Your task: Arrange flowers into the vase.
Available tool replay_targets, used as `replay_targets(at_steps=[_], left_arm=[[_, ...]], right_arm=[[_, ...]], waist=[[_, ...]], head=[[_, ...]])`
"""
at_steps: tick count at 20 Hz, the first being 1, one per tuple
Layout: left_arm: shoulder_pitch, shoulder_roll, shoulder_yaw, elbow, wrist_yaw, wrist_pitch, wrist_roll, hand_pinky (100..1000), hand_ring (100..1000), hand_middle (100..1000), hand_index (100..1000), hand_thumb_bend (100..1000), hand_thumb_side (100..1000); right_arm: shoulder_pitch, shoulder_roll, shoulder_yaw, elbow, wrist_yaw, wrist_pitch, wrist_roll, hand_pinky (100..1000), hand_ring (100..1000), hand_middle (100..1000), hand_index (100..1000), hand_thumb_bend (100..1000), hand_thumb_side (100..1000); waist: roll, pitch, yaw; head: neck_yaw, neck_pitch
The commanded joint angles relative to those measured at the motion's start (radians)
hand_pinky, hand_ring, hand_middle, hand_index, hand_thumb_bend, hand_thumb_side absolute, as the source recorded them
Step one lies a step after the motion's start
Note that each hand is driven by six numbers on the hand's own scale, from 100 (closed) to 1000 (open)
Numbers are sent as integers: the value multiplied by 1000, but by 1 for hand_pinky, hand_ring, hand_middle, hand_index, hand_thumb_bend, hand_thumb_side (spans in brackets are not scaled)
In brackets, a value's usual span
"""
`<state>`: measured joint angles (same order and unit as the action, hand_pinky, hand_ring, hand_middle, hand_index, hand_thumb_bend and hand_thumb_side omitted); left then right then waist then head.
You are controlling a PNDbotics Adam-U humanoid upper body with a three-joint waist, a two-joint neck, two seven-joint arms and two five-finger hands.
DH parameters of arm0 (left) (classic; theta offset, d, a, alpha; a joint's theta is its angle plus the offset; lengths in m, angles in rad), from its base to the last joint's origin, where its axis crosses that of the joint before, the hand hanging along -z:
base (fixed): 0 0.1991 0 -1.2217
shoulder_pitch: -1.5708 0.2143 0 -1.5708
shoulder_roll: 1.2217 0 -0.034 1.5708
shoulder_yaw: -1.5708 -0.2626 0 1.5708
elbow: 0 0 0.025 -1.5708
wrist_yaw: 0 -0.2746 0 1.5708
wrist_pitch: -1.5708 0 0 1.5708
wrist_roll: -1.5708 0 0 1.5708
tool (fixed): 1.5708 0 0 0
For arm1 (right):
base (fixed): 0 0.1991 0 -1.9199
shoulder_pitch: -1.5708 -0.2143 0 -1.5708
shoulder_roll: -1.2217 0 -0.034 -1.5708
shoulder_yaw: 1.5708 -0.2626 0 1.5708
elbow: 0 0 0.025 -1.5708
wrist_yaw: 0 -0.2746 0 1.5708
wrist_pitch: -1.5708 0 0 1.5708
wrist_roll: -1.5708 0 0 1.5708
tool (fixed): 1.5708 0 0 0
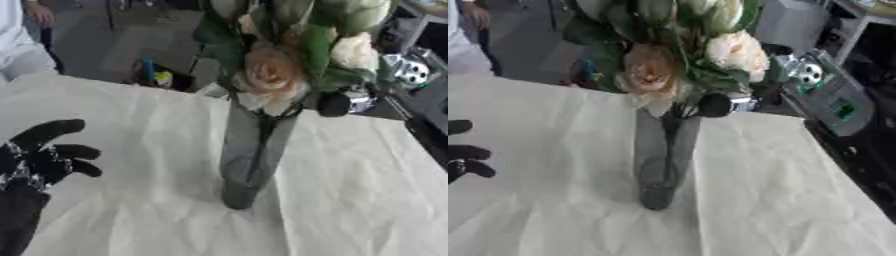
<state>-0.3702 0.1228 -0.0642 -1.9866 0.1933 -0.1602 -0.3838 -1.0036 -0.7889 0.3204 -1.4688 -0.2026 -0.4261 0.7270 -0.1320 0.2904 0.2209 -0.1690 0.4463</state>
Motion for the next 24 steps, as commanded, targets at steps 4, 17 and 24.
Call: replay_targets(at_steps=[4, 17, 24], left_arm=[[-11, 13, -4, -13, -3, 4, 2, 639, 727, 828, 885, 165, 1000], [-10, 15, -6, -13, -2, 6, -1, 638, 726, 828, 884, 165, 1000], [-13, 16, -6, -13, -2, 7, -2, 639, 726, 828, 881, 167, 1000]], right_arm=[[-26, -53, -46, -20, -77, -138, 180, 1000, 914, 917, 1000, 532, 1000], [-26, -82, -16, -2, 80, -309, 180, 1000, 953, 916, 837, 473, 888], [-62, -77, -55, 34, 122, -389, 180, 960, 958, 934, 941, 578, 999]], waist=[[-11, -4, -5], [-11, -3, -12], [-18, -2, -11]], head=[[-5, -17], [-6, -25], [-11, -44]])
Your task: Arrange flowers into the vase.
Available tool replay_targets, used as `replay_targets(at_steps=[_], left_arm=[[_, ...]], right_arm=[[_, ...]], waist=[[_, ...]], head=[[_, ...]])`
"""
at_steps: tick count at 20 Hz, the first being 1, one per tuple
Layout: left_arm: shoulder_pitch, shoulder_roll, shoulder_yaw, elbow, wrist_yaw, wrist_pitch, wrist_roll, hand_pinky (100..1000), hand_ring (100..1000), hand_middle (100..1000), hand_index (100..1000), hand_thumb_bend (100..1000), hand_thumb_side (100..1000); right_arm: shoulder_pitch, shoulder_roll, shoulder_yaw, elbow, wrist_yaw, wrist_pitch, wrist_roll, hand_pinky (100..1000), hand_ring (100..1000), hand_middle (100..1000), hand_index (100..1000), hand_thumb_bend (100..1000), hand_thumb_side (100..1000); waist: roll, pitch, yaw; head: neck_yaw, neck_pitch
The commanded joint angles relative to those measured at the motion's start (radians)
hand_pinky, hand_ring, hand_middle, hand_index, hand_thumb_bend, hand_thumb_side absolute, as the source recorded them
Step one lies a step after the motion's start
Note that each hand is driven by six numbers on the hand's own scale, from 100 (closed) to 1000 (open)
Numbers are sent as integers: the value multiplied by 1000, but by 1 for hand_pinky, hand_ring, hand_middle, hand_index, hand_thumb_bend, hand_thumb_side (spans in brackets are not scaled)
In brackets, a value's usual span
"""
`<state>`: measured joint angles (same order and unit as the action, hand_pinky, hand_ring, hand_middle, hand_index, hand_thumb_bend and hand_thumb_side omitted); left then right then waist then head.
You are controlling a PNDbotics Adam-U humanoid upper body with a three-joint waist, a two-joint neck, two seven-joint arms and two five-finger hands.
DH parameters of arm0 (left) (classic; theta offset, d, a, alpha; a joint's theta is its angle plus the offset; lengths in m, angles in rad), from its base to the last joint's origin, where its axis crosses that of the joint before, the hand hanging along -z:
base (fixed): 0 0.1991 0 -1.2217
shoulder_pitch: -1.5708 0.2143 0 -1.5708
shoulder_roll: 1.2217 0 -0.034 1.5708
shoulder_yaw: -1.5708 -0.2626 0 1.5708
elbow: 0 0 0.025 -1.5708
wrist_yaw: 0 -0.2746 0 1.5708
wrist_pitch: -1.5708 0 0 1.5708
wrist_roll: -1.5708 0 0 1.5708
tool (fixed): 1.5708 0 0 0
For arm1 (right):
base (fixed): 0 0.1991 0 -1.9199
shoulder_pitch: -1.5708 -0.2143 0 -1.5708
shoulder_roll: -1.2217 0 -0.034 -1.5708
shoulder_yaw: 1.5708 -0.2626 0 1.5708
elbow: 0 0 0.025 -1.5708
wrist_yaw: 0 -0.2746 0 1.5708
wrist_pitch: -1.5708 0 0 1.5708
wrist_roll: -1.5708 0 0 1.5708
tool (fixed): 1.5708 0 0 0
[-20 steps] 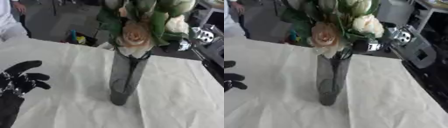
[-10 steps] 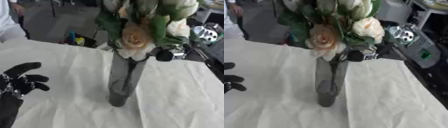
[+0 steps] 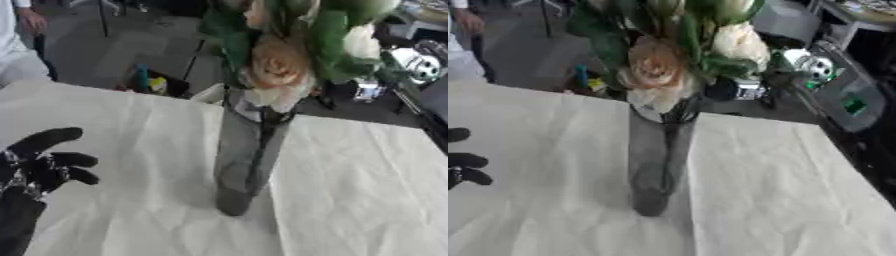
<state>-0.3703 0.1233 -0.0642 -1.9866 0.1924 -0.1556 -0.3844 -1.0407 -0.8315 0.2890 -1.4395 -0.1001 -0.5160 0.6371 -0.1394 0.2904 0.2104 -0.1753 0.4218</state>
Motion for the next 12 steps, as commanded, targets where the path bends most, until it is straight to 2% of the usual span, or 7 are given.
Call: replay_targets(at_steps=[1, 7, 12], left_arm=[[-14, 15, -6, -13, -1, 3, -2, 639, 726, 828, 881, 167, 1000], [-17, 14, -4, -13, -1, 8, -1, 638, 726, 828, 881, 168, 1000], [-16, 13, -3, -13, -2, 9, -1, 638, 726, 828, 881, 167, 1000]], right_arm=[[-26, -31, -24, 8, 23, -308, 270, 958, 955, 943, 989, 585, 1000], [-19, -32, -27, 18, 18, -322, 270, 969, 960, 942, 1000, 607, 1000], [17, -55, -41, 24, 27, -327, 270, 973, 958, 938, 1000, 586, 1000]], waist=[[-12, -1, 0], [-19, 3, 3], [-16, 5, 5]], head=[[-6, -23], [-13, -35], [-9, -35]])
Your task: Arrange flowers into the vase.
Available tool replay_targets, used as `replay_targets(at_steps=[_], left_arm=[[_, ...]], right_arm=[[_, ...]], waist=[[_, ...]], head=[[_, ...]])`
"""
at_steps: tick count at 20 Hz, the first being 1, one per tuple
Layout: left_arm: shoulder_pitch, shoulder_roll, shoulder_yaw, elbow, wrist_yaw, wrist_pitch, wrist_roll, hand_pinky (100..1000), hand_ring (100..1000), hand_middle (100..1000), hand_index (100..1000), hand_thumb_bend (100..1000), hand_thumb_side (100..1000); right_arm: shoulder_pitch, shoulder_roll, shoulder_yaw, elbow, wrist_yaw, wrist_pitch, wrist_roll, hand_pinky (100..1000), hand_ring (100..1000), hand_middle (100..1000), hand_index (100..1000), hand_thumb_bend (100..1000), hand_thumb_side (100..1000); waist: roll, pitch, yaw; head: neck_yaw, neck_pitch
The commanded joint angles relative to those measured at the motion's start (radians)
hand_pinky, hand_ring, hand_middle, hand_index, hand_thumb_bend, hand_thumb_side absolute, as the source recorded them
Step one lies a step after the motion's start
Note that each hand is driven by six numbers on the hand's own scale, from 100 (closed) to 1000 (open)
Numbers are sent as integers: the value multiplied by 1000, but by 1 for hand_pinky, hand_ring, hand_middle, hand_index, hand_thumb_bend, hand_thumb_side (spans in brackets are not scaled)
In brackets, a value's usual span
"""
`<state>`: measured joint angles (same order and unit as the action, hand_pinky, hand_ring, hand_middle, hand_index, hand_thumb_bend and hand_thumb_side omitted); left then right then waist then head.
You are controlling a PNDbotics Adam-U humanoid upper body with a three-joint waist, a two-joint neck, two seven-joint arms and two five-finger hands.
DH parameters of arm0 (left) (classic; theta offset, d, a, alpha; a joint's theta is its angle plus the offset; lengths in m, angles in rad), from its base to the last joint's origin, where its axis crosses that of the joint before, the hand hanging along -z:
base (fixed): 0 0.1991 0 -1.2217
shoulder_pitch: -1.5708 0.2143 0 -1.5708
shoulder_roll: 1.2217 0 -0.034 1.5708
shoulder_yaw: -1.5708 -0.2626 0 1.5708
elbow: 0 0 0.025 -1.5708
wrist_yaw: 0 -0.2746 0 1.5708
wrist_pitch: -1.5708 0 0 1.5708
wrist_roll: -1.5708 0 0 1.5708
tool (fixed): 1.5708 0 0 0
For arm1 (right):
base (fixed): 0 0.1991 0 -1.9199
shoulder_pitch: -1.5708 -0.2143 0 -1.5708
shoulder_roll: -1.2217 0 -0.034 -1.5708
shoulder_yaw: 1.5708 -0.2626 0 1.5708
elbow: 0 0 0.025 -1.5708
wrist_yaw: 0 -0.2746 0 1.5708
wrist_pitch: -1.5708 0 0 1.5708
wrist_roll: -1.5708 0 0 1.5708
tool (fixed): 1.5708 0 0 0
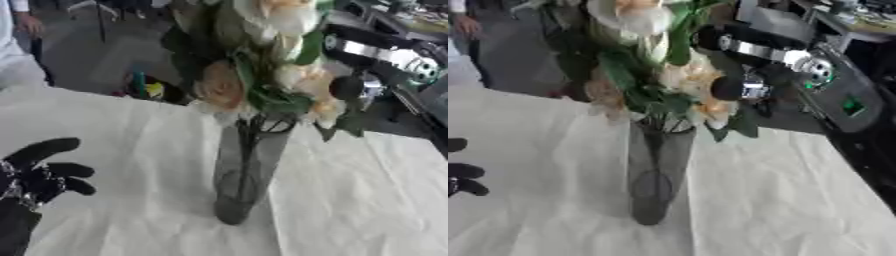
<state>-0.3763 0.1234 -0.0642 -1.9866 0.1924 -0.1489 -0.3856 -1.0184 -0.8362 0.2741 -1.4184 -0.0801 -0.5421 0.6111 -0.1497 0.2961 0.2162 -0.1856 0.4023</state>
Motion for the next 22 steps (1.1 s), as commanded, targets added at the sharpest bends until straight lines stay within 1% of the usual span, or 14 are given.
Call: replay_targets(at_steps=[1, 5, 14, 17, 18, 19, 22], left_arm=[[-9, 12, -3, -13, -2, 1, 0, 638, 726, 829, 881, 166, 1000], [-4, 10, -4, -13, -3, -2, -2, 639, 726, 829, 881, 164, 1000], [8, 4, -2, -13, -5, -13, -2, 639, 726, 830, 881, 160, 1000], [12, 3, -1, -13, -4, -19, 0, 639, 726, 830, 881, 158, 1000], [12, 2, 0, -13, -4, -21, 0, 639, 726, 830, 881, 173, 1000], [13, 2, 0, -13, -4, -23, 1, 639, 726, 830, 881, 157, 1000], [15, 1, 2, -13, -4, -27, 5, 639, 726, 830, 881, 156, 1000]], right_arm=[[3, -56, -30, 3, 7, -300, 296, 973, 957, 936, 1000, 577, 1000], [36, -79, -45, -5, -10, -292, 296, 980, 952, 934, 1000, 571, 1000], [101, -134, -89, -40, -91, -240, 296, 997, 939, 925, 995, 559, 1000], [126, -154, -109, -64, -136, -217, 296, 1000, 931, 918, 990, 546, 1000], [138, -162, -118, -76, -153, -208, 296, 1000, 928, 915, 988, 538, 1000], [152, -172, -129, -89, -170, -198, 296, 1000, 927, 914, 988, 536, 1000], [199, -196, -167, -136, -231, -163, 296, 1000, 914, 903, 979, 517, 1000]], waist=[[-3, -1, 0], [8, -3, 1], [37, -8, -2], [49, -10, -4], [52, -11, -6], [55, -11, -8], [65, -11, -14]], head=[[3, -14], [8, -8], [24, 3], [45, 21], [50, 27], [54, 32], [65, 43]])
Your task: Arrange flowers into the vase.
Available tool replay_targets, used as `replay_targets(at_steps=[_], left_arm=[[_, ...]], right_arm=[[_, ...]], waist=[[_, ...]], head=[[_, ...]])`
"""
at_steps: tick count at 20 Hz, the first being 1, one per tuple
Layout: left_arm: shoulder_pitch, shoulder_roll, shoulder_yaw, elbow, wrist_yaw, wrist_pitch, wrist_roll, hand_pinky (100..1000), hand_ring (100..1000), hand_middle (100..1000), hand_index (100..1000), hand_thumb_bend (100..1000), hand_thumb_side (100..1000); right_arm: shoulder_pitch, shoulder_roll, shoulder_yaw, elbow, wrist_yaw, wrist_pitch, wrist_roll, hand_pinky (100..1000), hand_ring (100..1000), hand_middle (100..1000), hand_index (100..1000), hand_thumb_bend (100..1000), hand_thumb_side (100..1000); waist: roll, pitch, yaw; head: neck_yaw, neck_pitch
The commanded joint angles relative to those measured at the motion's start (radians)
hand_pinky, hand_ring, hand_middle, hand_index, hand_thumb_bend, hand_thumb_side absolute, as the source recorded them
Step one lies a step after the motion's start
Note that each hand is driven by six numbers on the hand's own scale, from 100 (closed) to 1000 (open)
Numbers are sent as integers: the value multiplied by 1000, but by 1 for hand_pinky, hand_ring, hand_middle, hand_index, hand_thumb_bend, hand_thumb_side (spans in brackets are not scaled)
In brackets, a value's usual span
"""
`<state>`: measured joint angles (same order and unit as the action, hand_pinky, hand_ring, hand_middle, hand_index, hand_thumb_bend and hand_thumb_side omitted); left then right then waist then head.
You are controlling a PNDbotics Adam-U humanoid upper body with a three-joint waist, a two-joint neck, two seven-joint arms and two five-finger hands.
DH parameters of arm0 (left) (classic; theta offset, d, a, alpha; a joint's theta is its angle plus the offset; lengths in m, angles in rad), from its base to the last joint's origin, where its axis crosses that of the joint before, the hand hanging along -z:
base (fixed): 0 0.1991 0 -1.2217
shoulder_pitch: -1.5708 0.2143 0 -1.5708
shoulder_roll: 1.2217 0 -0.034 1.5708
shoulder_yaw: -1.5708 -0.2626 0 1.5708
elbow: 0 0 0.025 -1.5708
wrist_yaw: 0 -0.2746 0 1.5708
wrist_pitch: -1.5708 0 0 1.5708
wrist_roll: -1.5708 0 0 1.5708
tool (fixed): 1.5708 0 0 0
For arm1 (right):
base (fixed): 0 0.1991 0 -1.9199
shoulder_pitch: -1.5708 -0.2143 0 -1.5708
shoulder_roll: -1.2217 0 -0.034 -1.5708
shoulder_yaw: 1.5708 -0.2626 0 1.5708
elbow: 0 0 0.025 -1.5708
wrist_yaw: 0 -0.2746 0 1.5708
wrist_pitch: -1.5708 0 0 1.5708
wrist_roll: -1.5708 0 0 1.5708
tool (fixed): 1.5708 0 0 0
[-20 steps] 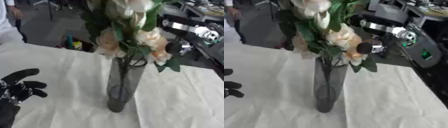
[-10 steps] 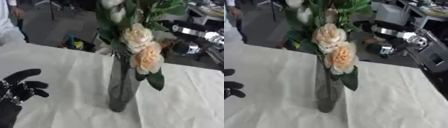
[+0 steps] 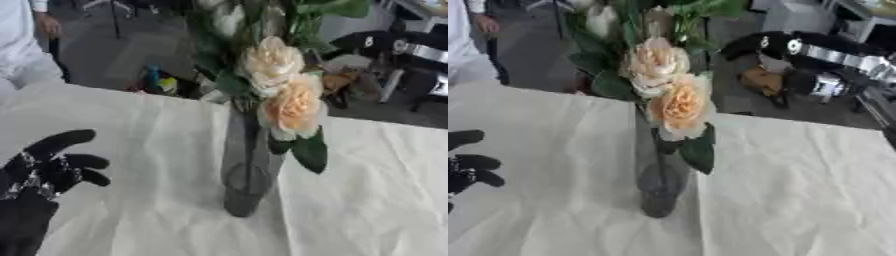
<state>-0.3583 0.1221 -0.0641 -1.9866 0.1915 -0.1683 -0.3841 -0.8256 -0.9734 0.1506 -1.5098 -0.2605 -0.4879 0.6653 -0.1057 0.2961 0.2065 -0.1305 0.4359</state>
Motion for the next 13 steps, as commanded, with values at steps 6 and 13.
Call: replay_targets(at_steps=[6, 13], left_arm=[[2, -2, 4, -13, -5, -14, 7, 639, 726, 831, 881, 154, 1000], [4, -6, 10, -13, -6, -23, 16, 640, 727, 831, 881, 153, 1000]], right_arm=[[76, -86, -113, -129, -159, -128, 242, 1000, 895, 886, 967, 484, 1000], [151, -78, -258, -186, -368, 20, 242, 1000, 849, 840, 918, 100, 1000]], waist=[[40, -13, -15], [60, -12, -38]], head=[[16, 22], [26, 28]])
